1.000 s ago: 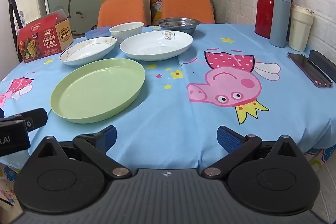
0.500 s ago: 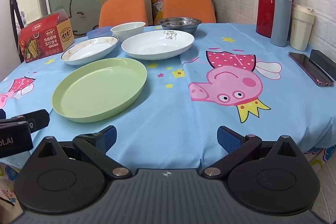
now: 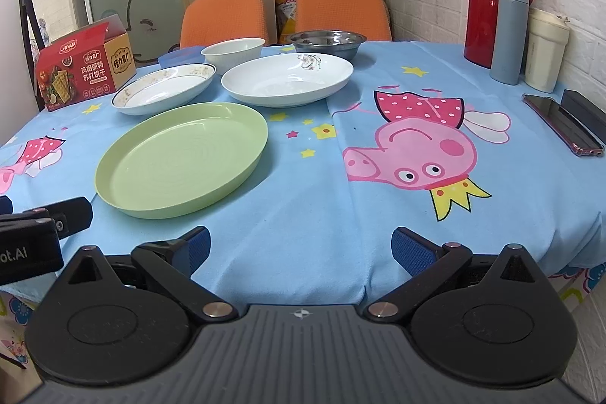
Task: Organize plates and bowls
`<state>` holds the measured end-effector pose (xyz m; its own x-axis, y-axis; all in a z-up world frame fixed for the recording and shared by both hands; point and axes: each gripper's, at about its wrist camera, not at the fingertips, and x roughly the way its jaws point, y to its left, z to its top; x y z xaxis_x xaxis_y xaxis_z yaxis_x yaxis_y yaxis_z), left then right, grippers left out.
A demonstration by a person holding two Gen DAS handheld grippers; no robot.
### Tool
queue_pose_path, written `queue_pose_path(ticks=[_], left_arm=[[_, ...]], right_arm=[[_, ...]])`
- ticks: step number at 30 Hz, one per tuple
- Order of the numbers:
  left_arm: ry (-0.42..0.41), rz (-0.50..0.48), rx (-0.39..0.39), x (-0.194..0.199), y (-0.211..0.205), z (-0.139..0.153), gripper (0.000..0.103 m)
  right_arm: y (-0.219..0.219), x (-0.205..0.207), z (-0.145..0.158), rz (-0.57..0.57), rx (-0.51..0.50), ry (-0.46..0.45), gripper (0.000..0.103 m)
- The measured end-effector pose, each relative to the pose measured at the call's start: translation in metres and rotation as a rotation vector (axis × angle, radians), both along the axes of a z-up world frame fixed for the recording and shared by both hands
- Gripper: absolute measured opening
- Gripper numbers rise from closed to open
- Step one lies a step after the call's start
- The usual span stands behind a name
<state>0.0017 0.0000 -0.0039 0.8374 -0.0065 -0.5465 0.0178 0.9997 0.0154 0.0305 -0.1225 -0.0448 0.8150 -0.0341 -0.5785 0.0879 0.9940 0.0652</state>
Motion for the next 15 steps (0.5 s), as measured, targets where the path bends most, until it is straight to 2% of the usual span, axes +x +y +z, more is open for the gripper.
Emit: queue_pose_path(ticks=[15], left_arm=[[0.002,-0.007,0.000,-0.0009,-0.0004,0.0014,0.095]], right_arm=[[0.0013,-0.0015,0.0022,0.003,0.000,-0.006,0.103]])
